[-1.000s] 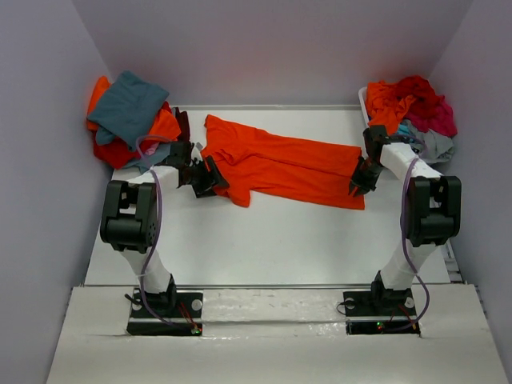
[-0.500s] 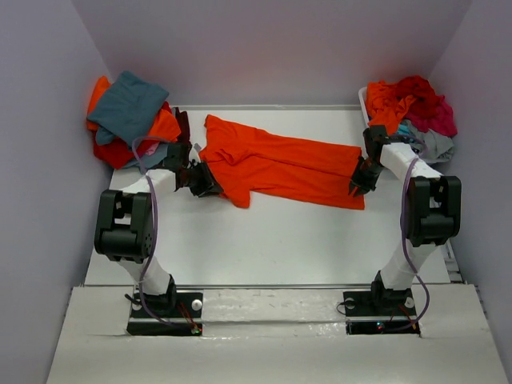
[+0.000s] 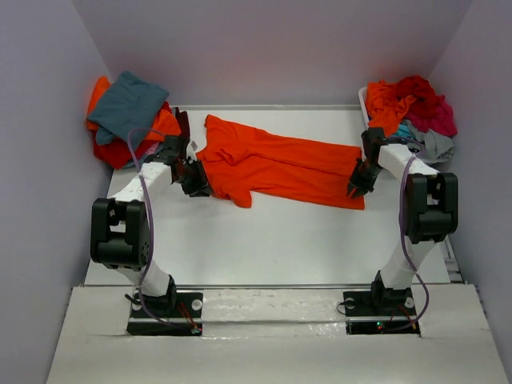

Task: Fold and stack the t-shirts
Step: Fold the flattened tshirt in 1/3 of the way

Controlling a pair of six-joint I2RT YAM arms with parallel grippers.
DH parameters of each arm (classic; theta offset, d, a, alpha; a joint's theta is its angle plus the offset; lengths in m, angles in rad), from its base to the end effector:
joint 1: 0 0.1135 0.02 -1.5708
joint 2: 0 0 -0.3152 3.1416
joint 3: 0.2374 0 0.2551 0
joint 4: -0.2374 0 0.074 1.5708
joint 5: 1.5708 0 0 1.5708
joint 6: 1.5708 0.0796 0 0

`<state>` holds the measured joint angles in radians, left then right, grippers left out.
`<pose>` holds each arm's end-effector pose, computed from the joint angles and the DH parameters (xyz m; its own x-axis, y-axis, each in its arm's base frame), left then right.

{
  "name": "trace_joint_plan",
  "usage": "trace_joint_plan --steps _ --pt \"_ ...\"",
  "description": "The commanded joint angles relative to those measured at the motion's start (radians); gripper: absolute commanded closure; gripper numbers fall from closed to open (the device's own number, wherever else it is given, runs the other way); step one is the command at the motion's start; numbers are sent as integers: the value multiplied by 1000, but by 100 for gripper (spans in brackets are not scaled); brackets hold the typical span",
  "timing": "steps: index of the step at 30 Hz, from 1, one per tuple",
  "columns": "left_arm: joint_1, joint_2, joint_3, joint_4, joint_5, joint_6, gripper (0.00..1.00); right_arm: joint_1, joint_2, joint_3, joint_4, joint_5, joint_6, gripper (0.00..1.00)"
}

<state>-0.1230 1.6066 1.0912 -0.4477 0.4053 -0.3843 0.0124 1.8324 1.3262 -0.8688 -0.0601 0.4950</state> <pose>0.3540 -0.0754 0.2377 -0.8814 -0.2382 -0.4080 0.0062 0.8577 -0.5142 0.3772 0.0095 0.1997 -0.8745 0.4634 -0.1432 0.4448 0.8840 0.1443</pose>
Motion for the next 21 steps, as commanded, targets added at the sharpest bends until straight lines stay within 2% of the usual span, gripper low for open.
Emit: trace_joint_plan --steps 1,4,5,8,9,15,21 --pt "-4 -30 -13 -80 -49 22 67 -8 2 -10 36 -14 8 75" --pt "-4 -19 -43 -59 -42 -2 63 -8 4 -13 36 -10 7 75" --pt "-4 -19 -66 -33 -33 -10 54 -8 4 -15 34 -7 5 75" --pt "-4 -25 -102 18 -52 -30 37 -8 4 -18 34 -3 2 75" --pt "-4 -24 -106 27 -56 -30 35 -8 5 -19 33 -1 1 75" --pt "-4 6 -137 124 -40 -39 34 -8 7 -9 30 -1 -3 75" --pt "-4 30 -157 276 56 -51 36 -8 5 -9 27 -1 -4 75"
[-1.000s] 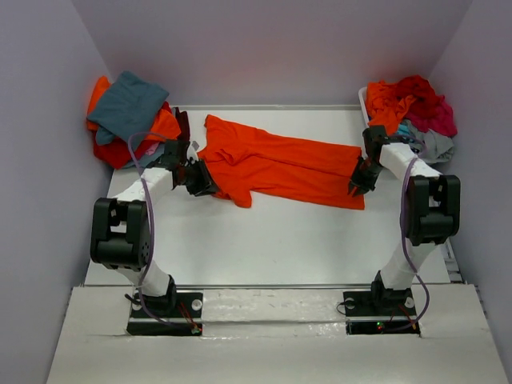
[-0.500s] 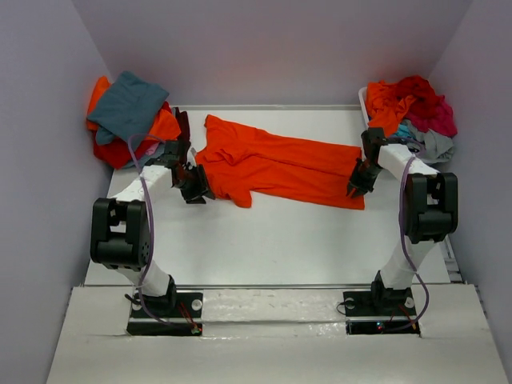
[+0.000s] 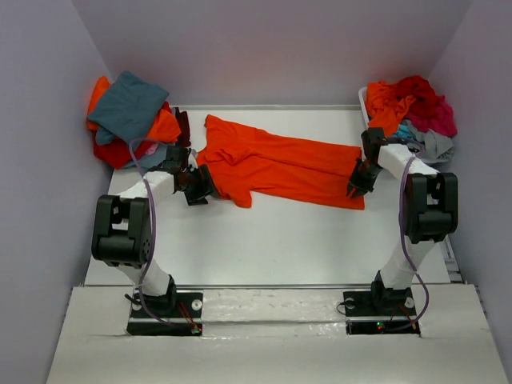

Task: Fold and stack the t-shirts
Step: Fold the flattened tshirt in 1/3 of the way

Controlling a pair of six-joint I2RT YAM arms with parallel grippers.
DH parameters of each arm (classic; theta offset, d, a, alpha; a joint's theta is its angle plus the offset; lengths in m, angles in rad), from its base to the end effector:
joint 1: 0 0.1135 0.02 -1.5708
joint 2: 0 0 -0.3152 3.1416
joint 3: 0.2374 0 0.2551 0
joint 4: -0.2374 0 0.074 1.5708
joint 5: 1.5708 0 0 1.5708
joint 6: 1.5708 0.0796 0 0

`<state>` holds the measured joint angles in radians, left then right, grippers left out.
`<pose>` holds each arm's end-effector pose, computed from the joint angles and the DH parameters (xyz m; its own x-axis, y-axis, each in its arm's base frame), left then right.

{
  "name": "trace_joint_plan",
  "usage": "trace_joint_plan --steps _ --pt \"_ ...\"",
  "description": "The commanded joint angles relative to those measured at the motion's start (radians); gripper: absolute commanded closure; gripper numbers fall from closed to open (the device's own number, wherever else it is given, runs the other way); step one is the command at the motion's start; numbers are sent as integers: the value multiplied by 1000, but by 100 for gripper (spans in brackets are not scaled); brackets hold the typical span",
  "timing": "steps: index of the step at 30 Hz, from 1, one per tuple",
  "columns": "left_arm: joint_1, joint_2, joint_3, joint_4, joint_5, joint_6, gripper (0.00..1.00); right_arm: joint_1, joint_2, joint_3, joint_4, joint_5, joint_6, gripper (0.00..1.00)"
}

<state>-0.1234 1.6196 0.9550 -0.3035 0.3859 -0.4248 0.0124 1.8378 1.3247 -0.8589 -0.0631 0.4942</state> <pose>0.3449 -0.0730 0.2009 -0.8792 -0.2757 -0.3887 -0.0401 0.8556 -0.5161 0.3788 0.0097 0.1977 -0.8747 0.4626 -0.1445 0.4431 0.8842 0.1481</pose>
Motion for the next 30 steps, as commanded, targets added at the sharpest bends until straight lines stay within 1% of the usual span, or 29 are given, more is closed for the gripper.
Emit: trace_joint_plan --steps 1,8,17,25,29,30 --pt "-4 26 -21 151 93 -11 36 -8 -2 -9 17 3 -3 75" --pt "-4 79 -42 224 148 -34 36 -8 -9 -16 12 14 -6 75" --pt "5 79 -107 322 176 -60 37 -8 -8 -13 8 22 -6 75" --pt "24 71 -156 362 179 -61 37 -8 -5 -16 6 25 -6 75" --pt "24 62 -165 362 180 -66 41 -8 -2 -15 6 23 -5 75" --pt "24 62 -164 357 179 -65 46 -8 0 -12 6 23 -5 75"
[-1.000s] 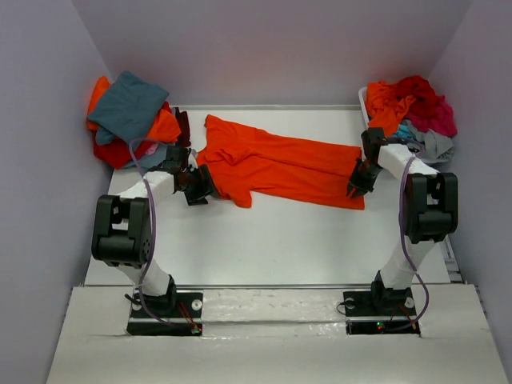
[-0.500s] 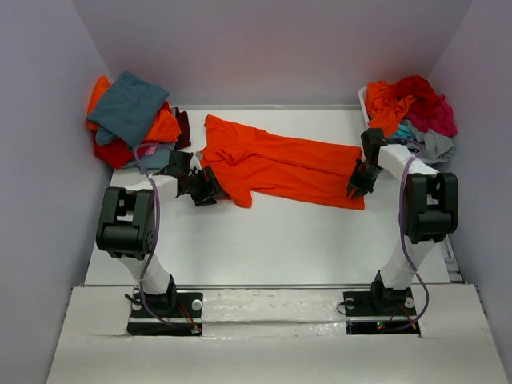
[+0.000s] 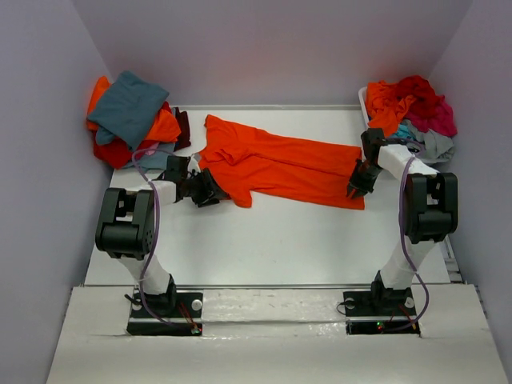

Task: Fold and stack the t-shirts
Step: Fold the flattened tshirt in 1/3 of the way

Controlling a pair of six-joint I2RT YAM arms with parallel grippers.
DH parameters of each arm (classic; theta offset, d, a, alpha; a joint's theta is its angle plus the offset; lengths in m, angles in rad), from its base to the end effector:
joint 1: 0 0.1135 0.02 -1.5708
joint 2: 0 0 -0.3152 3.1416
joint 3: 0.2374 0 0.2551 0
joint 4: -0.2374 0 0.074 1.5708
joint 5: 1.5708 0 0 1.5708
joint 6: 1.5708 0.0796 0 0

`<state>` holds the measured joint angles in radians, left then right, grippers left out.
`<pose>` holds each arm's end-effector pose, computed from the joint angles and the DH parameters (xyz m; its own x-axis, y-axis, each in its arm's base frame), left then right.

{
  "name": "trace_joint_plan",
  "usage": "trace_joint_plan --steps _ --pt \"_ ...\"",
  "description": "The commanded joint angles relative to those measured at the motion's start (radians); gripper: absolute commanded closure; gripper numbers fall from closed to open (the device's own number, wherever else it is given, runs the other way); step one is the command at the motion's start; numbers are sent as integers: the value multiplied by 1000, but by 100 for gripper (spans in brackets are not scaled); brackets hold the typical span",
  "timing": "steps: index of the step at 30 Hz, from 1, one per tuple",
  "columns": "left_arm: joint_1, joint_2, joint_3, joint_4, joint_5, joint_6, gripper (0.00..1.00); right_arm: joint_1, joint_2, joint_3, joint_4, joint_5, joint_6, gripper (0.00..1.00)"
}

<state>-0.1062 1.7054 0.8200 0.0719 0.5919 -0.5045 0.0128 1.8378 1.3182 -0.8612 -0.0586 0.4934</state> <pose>0.3552 -0.0825 0.1701 -0.8593 -0.3118 -0.4054 0.0614 0.7241 -0.6870 0.3771 0.0095 0.1958 -0.8761 0.4616 -0.1391 0.4441 0.8850 0.1401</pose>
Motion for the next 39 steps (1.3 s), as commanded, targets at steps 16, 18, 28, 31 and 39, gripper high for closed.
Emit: trace_joint_plan --steps 16,18,28,31,39 --pt "7 -44 60 -162 -144 90 72 -8 9 3 11 13 -1 75" --pt "7 -33 64 -158 -152 83 70 -8 8 1 13 13 -1 75" --pt "7 -4 74 -138 -165 75 63 -8 -2 -7 11 22 -4 75" --pt "7 -3 73 -130 -169 73 53 -8 -3 -5 10 23 -7 75" --pt "7 36 96 -127 -181 77 41 -8 -9 -11 8 25 -9 75"
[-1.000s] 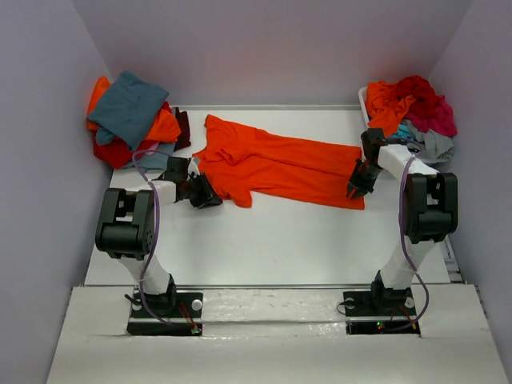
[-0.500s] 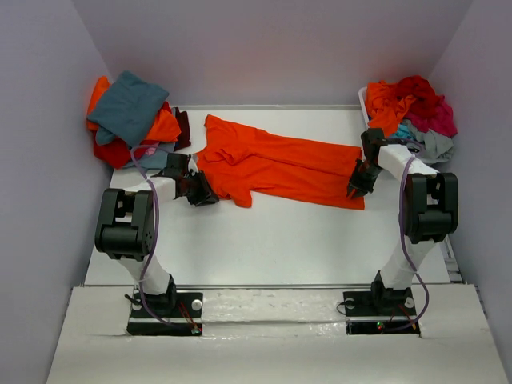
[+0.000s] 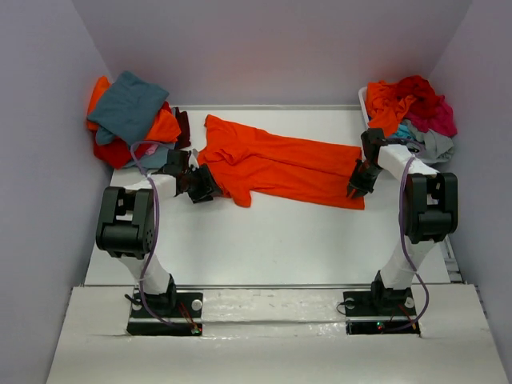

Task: Fold and stack the t-shirts
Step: Fold the flattened tshirt in 1/3 of the way

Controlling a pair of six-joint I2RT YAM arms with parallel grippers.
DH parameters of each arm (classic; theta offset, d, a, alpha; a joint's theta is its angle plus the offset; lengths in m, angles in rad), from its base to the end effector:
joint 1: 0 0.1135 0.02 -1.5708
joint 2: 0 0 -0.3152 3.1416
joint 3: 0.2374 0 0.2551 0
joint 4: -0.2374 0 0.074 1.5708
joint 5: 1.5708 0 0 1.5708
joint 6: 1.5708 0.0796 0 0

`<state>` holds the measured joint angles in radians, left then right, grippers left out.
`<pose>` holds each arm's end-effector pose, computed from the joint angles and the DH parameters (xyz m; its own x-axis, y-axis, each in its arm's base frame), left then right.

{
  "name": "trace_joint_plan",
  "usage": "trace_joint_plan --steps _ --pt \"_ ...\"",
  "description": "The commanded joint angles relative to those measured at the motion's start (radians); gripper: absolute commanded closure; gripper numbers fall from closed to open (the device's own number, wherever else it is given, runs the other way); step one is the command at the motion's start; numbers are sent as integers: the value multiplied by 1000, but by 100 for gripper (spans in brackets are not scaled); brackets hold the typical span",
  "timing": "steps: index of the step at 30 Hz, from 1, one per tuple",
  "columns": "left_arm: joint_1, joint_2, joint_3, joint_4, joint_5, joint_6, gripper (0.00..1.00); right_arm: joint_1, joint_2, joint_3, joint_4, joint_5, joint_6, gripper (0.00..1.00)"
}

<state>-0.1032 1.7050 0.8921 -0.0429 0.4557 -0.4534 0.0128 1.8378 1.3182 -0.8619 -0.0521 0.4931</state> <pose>0.3660 -0.0731 0.1772 -0.8414 -0.3083 -0.4438 0.0122 0.8103 -0.5859 0.3770 0.0090 0.1957 -0.8757 0.4616 -0.1415 0.4450 0.8854 0.1341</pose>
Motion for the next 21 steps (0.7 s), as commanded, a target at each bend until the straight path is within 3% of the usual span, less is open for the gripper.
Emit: trace_joint_plan --steps 1,11,16,21 --pt "3 41 27 -14 -49 25 41 -8 -11 -11 8 20 -8 75" --pt "3 97 85 -20 -74 16 53 -8 -14 -16 8 20 -8 75" --pt "3 96 93 -29 -63 15 67 -8 -15 -11 3 29 -10 75" --pt "3 52 85 -87 -89 39 74 -8 -6 -16 6 21 -8 75"
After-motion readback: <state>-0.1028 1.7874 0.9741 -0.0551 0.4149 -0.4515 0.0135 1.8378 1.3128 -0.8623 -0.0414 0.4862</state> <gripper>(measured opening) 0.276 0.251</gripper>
